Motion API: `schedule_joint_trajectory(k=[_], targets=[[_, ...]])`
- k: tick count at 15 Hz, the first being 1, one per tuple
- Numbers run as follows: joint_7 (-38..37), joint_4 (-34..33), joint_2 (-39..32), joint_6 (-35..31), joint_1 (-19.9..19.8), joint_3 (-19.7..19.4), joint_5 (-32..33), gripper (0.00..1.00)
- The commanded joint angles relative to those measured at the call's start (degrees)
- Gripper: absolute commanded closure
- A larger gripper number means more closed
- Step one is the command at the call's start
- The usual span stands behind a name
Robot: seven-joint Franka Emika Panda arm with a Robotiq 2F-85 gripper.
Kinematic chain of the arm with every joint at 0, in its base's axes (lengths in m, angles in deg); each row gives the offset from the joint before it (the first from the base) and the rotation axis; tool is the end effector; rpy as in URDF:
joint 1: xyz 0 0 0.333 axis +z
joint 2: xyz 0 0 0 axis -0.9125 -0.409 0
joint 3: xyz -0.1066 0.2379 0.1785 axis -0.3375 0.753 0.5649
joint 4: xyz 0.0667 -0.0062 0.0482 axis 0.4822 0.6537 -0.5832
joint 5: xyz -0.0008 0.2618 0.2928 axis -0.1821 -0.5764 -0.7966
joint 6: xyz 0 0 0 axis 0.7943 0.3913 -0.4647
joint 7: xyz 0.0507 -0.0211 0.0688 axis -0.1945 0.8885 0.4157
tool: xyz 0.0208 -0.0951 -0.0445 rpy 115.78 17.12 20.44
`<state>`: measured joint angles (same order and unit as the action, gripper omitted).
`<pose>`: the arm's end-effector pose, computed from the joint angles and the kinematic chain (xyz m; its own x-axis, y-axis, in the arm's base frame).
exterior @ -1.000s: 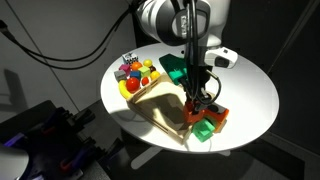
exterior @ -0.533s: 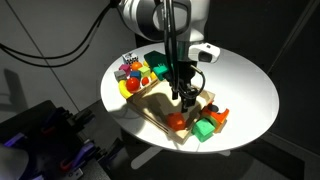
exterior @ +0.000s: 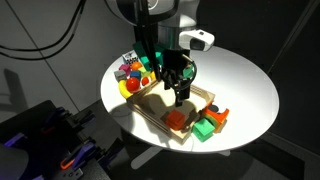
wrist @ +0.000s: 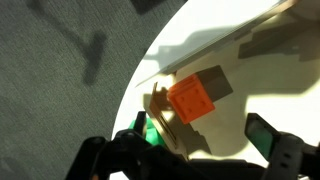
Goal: Pick up the orange block and place it in the wooden tray
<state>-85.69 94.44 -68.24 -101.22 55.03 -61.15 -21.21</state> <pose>0.4739 -0.2427 0.2641 0.8471 -0.5283 -0.0582 -0.5210 -0.8470 0.1054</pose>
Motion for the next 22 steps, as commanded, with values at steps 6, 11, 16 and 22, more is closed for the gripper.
schedule_joint_trajectory(k=[6, 11, 16, 22], targets=[[6.0, 5.6, 10.8, 6.2, -0.6, 1.7, 0.7, 0.0], [12.6, 6.9, 16.0, 11.2, -0.5, 2.7, 1.3, 0.0], [11.0, 7.6, 19.9, 13.1, -0.5, 3.4, 1.3, 0.0], [11.6, 6.5, 18.7, 13.0, -0.4, 3.4, 0.0, 0.0]])
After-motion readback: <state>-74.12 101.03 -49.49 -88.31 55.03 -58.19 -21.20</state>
